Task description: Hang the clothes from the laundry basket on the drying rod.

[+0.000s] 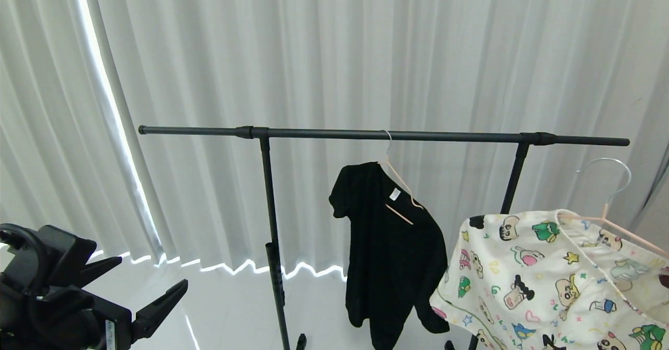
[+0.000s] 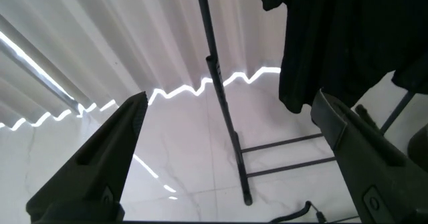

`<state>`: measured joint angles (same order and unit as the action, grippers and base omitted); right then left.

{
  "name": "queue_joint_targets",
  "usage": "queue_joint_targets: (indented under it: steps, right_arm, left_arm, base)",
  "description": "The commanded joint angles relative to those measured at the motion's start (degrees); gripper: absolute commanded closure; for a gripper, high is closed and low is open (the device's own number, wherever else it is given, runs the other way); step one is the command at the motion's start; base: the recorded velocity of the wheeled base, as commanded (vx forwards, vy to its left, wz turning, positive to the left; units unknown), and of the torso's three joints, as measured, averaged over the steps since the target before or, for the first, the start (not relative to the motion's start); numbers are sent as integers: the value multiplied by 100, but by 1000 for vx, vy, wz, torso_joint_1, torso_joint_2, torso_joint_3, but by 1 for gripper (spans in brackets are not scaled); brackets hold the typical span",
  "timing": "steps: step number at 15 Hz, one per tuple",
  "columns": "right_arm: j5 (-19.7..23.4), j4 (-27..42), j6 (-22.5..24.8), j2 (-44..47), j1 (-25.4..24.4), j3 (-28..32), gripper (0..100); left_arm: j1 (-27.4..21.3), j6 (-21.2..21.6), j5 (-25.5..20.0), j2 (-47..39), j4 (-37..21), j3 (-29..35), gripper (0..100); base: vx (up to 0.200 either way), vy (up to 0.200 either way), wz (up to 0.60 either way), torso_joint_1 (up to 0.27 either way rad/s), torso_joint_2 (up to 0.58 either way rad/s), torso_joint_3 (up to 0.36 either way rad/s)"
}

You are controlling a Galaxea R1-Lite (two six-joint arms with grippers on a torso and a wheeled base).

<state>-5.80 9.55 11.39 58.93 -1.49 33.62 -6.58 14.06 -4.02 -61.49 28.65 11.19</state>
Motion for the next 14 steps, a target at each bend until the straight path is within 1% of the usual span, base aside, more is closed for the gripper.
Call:
queue_joint_targets:
  steps: [1, 3, 5, 7, 14]
  right_arm:
    - [-158, -374, -31, 716, 8, 57, 100]
    - [-518, -436, -40, 1015, 8, 268, 100]
    - [-554, -445, -40, 1147, 8, 400, 100]
    - [-554, -462, -40, 1191, -1, 435, 100]
    - [-545, -911, -40, 1340, -97, 443, 100]
  left_arm:
    - [-10, 18, -2, -21, 0, 6, 0]
    - [-10, 9, -2, -12, 0, 23, 0]
    - [-10, 9, -2, 5, 0, 15, 0]
    - [-10, 9, -2, 14, 0, 23, 0]
    - [-18, 18, -20, 14, 0, 41, 0]
  base:
    - [0, 0, 0, 0, 0, 0]
    - [0, 0, 0, 0, 0, 0]
    - [0, 0, 0, 0, 0, 0]
    - [200, 0, 0, 7, 5, 0]
    - [200, 0, 0, 4, 4, -2]
